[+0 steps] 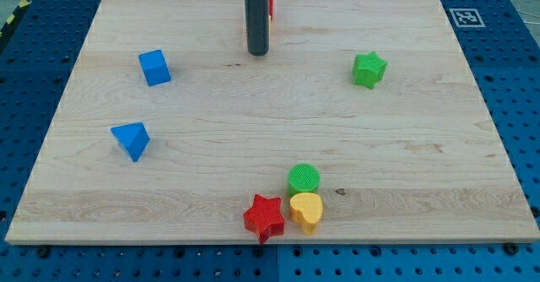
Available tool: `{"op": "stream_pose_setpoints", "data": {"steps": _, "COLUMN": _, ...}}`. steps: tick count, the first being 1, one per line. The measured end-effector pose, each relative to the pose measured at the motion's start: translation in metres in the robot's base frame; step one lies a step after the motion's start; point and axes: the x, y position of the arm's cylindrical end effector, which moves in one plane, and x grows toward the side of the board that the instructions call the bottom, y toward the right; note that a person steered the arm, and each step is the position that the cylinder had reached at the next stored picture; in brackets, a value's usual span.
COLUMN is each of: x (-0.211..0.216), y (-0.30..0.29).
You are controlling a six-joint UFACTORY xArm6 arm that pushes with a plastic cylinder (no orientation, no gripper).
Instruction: Push the yellow hexagonred circle towards the top center of the board
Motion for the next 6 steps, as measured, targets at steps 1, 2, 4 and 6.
{"op": "stream_pose_setpoints", "data": {"steps": 1, "x": -0.021, "y": 0.0}}
{"op": "stream_pose_setpoints", "data": {"steps": 2, "x": -0.043, "y": 0.0}}
{"op": "stream_pose_setpoints", "data": {"steps": 4, "x": -0.064, "y": 0.0}}
{"op": "stream_pose_setpoints", "data": {"steps": 6, "x": -0.05, "y": -0.041}}
